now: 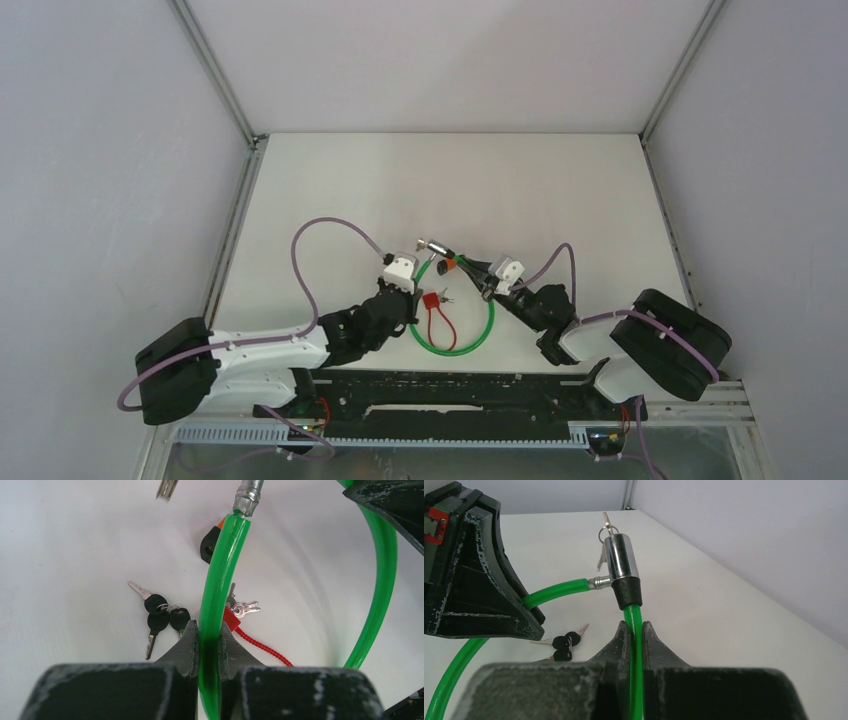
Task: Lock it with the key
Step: Lock the lock.
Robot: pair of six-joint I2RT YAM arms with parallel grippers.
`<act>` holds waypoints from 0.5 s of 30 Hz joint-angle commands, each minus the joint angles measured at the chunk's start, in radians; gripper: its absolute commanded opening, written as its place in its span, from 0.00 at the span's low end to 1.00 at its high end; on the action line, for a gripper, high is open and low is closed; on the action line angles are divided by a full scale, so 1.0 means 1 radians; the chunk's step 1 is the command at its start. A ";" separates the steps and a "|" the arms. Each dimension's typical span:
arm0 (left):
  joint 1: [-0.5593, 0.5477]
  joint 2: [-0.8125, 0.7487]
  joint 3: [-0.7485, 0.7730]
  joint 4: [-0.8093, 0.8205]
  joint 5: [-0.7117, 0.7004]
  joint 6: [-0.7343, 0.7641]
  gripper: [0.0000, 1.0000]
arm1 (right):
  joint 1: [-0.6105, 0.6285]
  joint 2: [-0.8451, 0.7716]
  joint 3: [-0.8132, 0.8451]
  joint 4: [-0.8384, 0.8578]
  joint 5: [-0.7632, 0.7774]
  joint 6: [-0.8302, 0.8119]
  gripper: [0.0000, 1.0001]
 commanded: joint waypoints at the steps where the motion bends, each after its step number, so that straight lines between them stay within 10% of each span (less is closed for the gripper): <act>1: 0.003 -0.044 0.060 0.046 0.004 0.006 0.00 | 0.007 -0.019 0.015 0.082 -0.008 0.001 0.00; 15: 0.003 -0.041 0.069 0.037 0.024 0.006 0.00 | 0.010 -0.010 0.019 0.082 0.028 -0.002 0.00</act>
